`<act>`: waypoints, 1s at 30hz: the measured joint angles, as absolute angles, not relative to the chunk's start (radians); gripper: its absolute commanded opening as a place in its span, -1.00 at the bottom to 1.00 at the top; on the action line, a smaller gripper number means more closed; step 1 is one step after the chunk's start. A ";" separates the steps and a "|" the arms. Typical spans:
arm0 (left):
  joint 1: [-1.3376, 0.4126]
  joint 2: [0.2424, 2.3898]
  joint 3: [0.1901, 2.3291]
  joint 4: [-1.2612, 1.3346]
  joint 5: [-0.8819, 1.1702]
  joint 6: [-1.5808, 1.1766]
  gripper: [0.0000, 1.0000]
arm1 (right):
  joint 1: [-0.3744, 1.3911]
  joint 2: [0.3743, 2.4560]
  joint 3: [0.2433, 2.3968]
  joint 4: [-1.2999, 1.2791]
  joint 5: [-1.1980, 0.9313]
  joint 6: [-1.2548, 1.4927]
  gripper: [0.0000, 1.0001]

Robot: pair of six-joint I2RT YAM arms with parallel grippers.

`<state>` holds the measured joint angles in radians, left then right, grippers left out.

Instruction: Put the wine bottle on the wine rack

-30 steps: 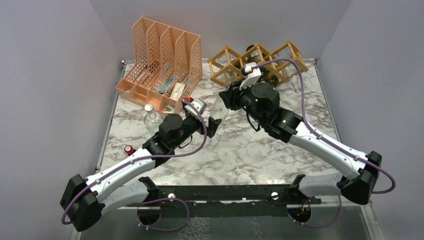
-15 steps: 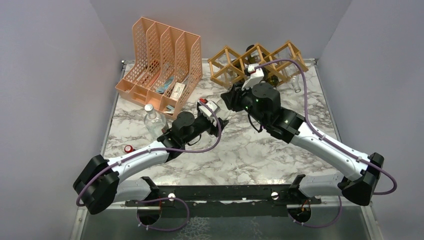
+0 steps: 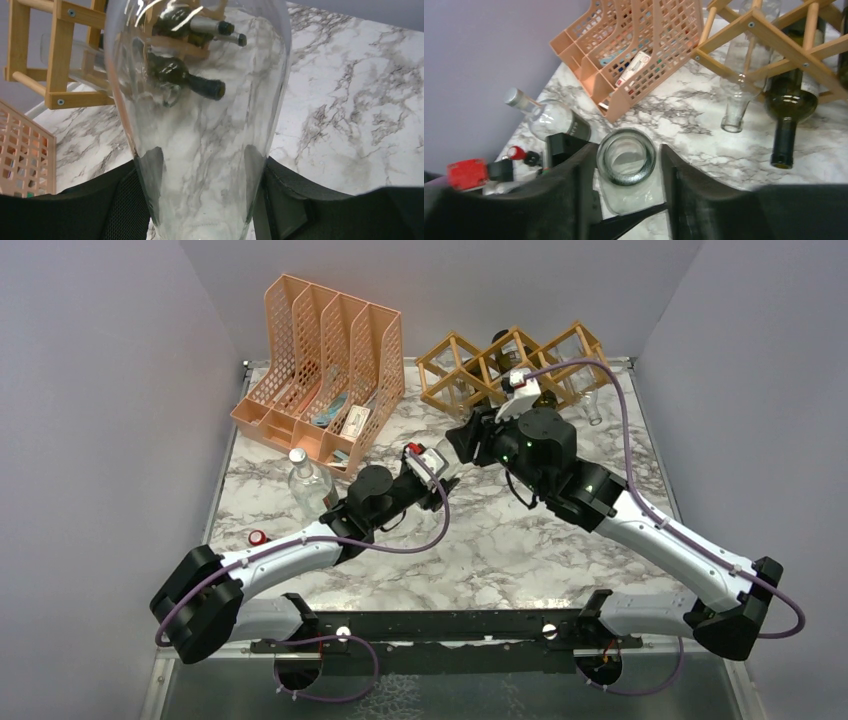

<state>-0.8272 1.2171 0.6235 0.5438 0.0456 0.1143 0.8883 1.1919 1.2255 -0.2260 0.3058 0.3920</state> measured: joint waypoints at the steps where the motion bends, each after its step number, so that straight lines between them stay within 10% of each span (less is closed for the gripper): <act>1: -0.828 1.220 0.624 0.544 0.043 0.136 -1.00 | 0.888 1.187 1.225 -0.233 0.305 0.400 0.32; 30: -0.821 1.321 0.745 0.507 0.303 1.349 -1.00 | 0.889 0.994 1.295 -0.660 0.228 0.248 0.51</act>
<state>-0.8207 1.3209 0.7452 0.5072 0.3031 1.3495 0.8890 0.9943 1.2945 -0.6598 0.2283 0.2478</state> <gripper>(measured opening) 0.628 0.754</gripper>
